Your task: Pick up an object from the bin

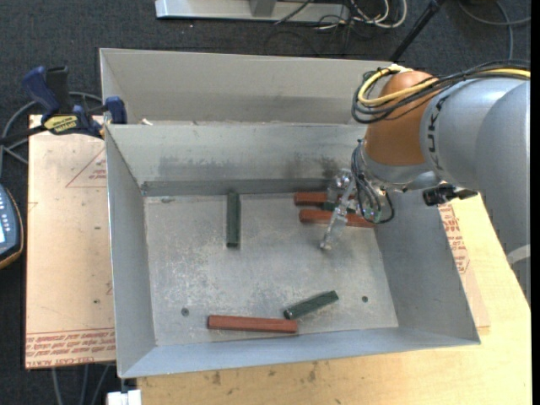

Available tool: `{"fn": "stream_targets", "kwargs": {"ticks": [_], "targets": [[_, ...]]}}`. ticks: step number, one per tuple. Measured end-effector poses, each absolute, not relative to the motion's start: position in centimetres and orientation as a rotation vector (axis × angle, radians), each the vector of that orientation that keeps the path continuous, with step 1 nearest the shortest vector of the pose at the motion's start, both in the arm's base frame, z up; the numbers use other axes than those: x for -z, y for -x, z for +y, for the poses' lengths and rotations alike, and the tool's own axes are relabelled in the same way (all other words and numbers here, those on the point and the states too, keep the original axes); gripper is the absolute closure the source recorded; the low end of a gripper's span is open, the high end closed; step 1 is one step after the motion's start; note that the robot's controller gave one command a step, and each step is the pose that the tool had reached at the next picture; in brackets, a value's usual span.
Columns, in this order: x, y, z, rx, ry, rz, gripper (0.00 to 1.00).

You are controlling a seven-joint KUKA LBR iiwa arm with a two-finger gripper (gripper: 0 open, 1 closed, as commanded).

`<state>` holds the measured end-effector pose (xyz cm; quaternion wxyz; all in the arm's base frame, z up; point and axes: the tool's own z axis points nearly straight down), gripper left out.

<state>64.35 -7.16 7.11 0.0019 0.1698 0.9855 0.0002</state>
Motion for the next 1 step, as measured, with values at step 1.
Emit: {"fn": "stream_targets", "kwargs": {"ticks": [1], "targets": [[-7.59,-64.66,-7.19,-0.002,-0.532,3.083,1.0]]}}
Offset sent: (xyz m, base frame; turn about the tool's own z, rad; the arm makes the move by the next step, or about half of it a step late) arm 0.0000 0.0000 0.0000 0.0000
